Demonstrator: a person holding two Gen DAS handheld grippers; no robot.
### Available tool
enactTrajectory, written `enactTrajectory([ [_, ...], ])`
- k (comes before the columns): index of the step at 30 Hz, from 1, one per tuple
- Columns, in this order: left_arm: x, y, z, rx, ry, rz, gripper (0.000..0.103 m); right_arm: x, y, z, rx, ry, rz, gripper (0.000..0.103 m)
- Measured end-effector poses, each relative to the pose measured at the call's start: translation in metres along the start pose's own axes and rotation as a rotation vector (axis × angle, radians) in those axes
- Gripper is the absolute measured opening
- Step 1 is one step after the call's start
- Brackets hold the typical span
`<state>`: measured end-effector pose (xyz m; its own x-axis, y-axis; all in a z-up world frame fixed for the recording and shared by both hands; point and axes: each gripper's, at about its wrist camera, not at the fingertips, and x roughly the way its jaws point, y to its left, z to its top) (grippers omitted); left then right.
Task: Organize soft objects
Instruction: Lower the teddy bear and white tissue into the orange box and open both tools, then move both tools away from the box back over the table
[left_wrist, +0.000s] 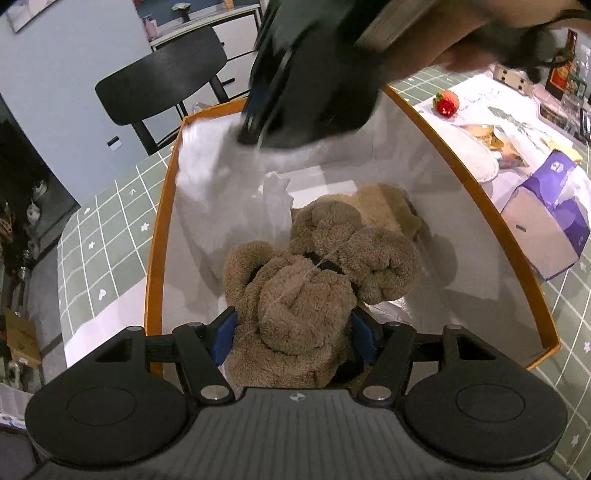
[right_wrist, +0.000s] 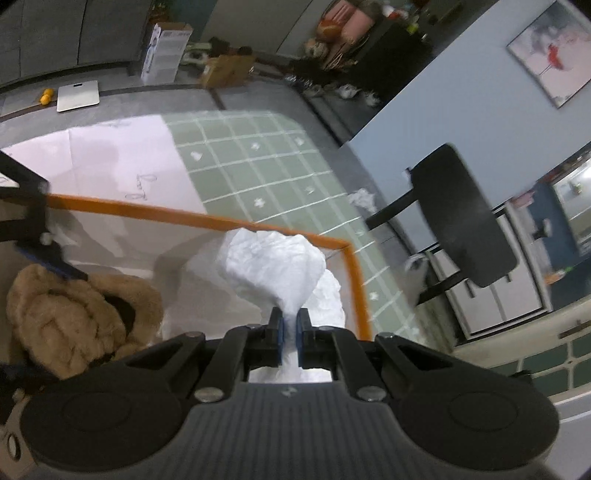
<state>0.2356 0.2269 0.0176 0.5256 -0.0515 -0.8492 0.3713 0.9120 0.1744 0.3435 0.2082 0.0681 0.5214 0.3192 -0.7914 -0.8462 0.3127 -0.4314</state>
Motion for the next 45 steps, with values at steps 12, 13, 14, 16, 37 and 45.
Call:
enactTrajectory([
  [12,0.012,-0.003,0.005,-0.002,-0.004,0.005,0.08,0.058,0.003,-0.006,0.089,0.068,0.085,0.023],
  [13,0.013,-0.004,0.005,0.002,-0.003,0.005,0.08,0.061,0.003,-0.007,0.106,0.077,0.092,0.029],
  [14,0.013,-0.005,0.004,0.009,-0.003,0.006,0.081,0.064,0.004,-0.008,0.114,0.088,0.094,0.036],
  [16,0.013,-0.007,0.003,0.02,-0.006,0.005,0.081,0.064,0.006,-0.011,0.108,0.089,0.09,0.036],
  [37,-0.058,-0.009,0.001,-0.081,-0.169,0.021,0.087,-0.071,-0.035,-0.077,0.295,-0.045,0.045,0.047],
  [45,-0.087,-0.023,-0.016,-0.105,-0.199,0.048,0.087,-0.131,-0.026,-0.147,0.324,-0.053,0.015,0.049],
])
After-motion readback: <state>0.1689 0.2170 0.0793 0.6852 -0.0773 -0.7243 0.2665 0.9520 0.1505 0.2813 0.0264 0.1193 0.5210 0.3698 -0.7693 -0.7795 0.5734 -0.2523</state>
